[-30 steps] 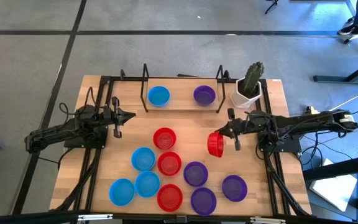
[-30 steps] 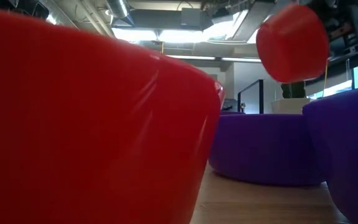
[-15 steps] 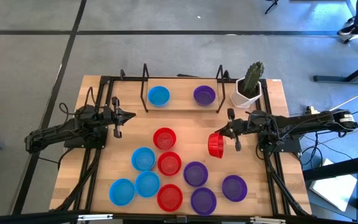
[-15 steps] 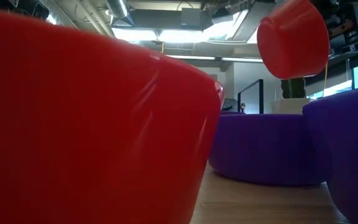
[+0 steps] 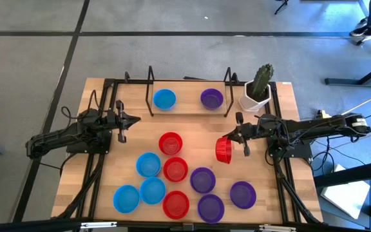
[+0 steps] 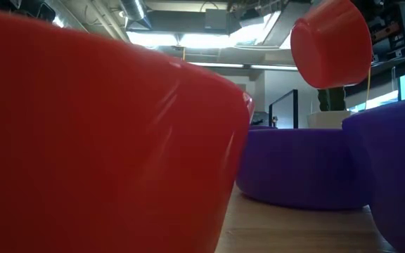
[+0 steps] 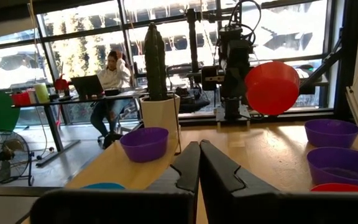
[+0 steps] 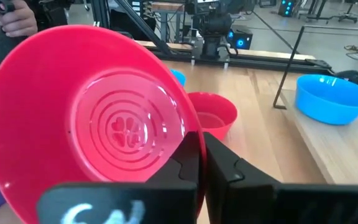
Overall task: Pick & Place Mini bowls
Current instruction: Put the red bowl on the shelf
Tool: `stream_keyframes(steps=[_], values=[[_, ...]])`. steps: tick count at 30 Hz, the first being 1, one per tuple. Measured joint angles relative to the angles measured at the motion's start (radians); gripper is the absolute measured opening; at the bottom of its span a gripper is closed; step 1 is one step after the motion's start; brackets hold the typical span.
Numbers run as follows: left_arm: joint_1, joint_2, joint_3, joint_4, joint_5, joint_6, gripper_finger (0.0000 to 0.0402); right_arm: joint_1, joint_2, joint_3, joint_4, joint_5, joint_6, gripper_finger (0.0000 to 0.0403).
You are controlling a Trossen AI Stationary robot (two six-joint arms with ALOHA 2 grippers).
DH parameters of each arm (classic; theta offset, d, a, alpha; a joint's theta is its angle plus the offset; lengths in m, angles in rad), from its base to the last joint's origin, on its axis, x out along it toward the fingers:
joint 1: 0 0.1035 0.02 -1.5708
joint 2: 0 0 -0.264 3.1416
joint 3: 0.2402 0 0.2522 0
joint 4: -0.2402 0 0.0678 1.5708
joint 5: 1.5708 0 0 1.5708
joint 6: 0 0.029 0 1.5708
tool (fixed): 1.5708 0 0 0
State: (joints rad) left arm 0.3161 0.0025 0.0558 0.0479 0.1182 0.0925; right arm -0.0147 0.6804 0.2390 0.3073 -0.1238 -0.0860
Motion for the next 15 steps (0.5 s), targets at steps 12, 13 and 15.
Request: stream_keyframes(steps=[12,13,15], values=[[0.000,0.000,0.000,0.000,-0.031,0.000,0.0007,0.000,0.005,0.000,0.001,0.000,-0.003,0.0005],[0.000,0.000,0.000,0.000,-0.031,0.000,0.0008,0.000,0.009,0.000,0.002,0.000,-0.003,0.0005],[0.000,0.000,0.000,0.000,-0.031,0.000,0.0008,0.001,0.024,0.000,0.031,0.019,-0.003,0.0006]])
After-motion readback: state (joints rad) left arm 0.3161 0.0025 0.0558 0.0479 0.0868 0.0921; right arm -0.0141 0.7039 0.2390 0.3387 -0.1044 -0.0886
